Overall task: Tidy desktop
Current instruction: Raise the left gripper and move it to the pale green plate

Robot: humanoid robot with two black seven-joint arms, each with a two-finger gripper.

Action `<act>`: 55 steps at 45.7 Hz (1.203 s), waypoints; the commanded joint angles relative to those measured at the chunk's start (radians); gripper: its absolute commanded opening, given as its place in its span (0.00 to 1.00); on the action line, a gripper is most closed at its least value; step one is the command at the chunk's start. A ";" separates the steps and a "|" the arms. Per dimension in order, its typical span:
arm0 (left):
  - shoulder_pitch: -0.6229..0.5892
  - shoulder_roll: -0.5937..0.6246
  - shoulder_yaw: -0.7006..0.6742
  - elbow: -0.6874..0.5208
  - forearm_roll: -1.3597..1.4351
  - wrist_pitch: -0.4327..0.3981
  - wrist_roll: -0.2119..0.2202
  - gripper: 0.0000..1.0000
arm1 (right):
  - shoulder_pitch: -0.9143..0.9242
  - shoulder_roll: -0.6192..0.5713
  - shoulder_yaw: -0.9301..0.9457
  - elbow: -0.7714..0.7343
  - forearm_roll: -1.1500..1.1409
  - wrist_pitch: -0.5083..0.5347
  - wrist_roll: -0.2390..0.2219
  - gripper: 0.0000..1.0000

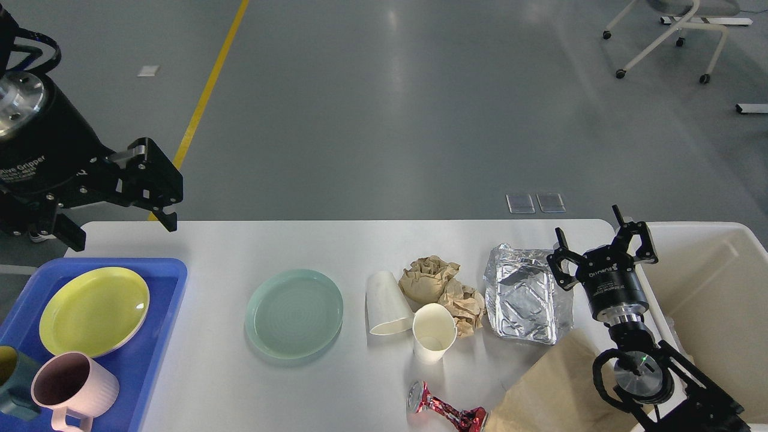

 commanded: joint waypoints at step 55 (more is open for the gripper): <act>0.648 -0.096 -0.169 0.252 -0.026 0.464 -0.016 0.96 | 0.000 0.000 0.000 0.000 0.001 0.000 0.000 1.00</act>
